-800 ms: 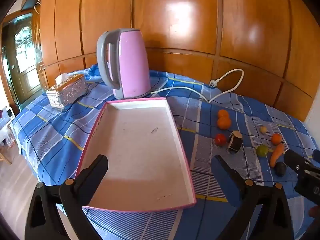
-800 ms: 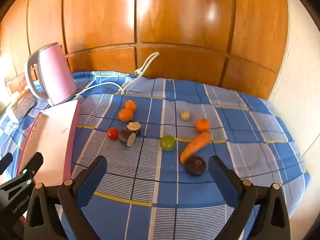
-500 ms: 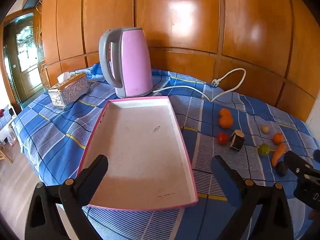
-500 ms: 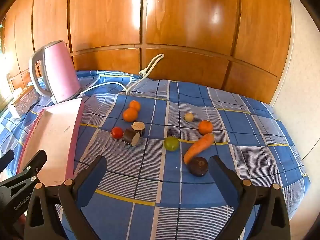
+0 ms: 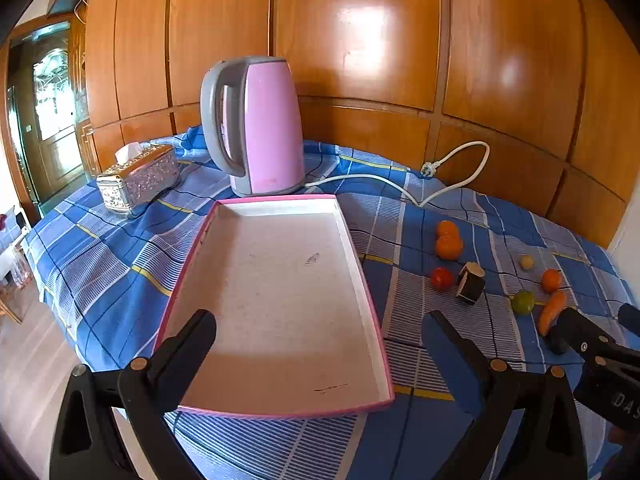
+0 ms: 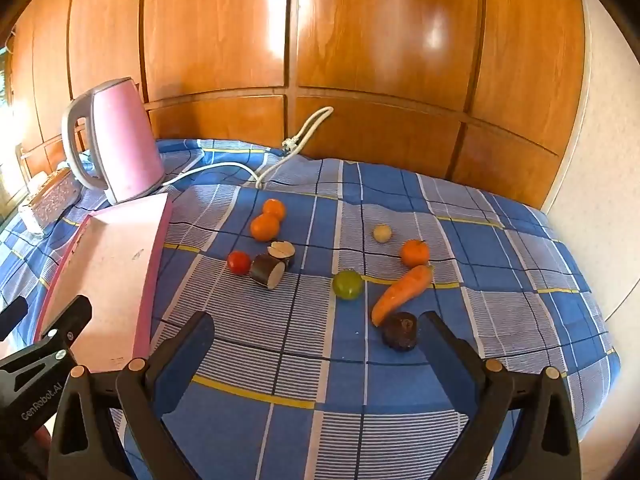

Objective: Organize fruits

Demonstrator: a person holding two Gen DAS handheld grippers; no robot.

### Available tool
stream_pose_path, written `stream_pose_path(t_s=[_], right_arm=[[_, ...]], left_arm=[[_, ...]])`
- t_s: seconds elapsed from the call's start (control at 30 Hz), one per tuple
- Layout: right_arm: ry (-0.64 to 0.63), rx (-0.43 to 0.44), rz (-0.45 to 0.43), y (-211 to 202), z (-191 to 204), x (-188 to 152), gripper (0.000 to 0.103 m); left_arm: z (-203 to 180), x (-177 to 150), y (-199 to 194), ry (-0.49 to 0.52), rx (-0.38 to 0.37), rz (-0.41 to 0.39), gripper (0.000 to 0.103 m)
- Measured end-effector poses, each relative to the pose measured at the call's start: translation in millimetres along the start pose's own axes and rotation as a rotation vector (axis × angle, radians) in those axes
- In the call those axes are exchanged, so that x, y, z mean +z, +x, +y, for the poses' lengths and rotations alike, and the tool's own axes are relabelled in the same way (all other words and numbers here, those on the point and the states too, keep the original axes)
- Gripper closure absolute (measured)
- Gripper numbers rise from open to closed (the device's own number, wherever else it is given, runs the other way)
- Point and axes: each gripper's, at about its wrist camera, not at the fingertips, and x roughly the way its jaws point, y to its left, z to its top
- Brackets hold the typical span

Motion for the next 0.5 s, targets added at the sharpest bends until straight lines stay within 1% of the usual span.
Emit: stream_pose_path(t_s=[0.23,0.37,0.5], right_arm=[[-0.004,-0.003,-0.002,0.2,2.4,-2.1,0.001],[-0.007,0.000,-0.013,-1.2,3.2,-2.0,0.001],[0.001,0.005,-0.004,2.0,1.4,-3.4,0.001]], left_arm=[[1.3,-0.1,-2.7,0.003,0.022,-0.007,0.000],[1.5,1.4,-5.1,0.003,0.017,-0.019,0.000],[1.7,2.1,-2.2,0.002,0.006,-0.005,0.000]])
